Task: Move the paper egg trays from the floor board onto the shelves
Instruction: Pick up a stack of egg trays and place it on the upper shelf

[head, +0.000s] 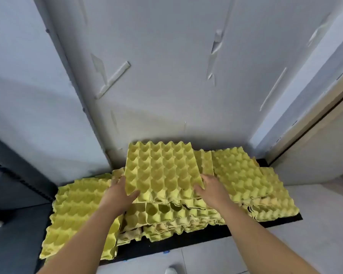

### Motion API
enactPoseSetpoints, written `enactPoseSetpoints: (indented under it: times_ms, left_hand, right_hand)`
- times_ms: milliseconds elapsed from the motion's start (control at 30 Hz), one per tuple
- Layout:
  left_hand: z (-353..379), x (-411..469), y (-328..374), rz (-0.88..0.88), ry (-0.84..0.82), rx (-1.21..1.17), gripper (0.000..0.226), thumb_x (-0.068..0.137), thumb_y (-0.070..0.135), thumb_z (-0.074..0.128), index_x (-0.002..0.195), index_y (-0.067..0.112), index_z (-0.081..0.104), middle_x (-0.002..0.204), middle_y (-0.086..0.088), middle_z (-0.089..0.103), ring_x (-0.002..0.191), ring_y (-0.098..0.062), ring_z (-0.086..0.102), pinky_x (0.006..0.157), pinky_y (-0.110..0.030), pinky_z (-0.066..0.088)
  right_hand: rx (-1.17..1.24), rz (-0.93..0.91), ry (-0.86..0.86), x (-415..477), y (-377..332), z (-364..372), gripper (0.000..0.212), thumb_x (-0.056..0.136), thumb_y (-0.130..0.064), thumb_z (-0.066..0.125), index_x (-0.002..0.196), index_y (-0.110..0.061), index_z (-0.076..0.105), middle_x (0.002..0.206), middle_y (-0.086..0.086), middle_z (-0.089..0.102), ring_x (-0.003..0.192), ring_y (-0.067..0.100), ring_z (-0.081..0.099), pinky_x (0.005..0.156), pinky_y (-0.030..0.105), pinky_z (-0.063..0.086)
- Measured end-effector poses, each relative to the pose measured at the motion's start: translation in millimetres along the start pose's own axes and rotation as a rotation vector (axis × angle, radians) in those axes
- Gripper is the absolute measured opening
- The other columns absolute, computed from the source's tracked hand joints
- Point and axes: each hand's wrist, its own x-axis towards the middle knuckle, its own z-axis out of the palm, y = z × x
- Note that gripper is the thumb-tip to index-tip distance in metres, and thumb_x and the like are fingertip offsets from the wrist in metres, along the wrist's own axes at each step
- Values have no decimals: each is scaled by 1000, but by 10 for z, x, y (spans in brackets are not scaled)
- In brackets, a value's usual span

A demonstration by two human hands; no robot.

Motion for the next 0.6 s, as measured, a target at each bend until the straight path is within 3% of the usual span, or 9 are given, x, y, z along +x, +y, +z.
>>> enactPoseSetpoints:
  times_ms: [133,300,467,600]
  left_hand:
    - [115,221,56,-153,-71,-108,98,76,67,59,150,27,9,146,-13,37,127,-35,44,97,-49,46]
    - [167,348,151,-232,-31,-255,101,71,58,72,146,19,17,130,-9,55,108,-31,58,82,-43,53]
    - [171,354,320,-250,40,-189,101,71,55,74,144,7,24,143,-20,32,126,-38,42,99,-50,44]
    - [122,338,350,-219,19,-229,104,69,52,78,146,9,23,146,-20,26,132,-38,36,104,-50,39]
  right_hand:
    - [34,58,-131,226,87,68,64,94,-45,49,149,-23,24,152,5,29,136,24,34,109,37,31]
    - [209,108,-173,399,124,162,71,93,-41,54,150,-22,17,153,5,28,135,25,36,106,34,34]
    - [288,130,-96,424,201,151,72,89,-44,59,148,-19,26,149,4,37,133,23,39,104,33,35]
    - [342,120,-40,387,223,147,73,88,-46,61,147,-18,29,149,2,38,134,21,38,108,36,34]
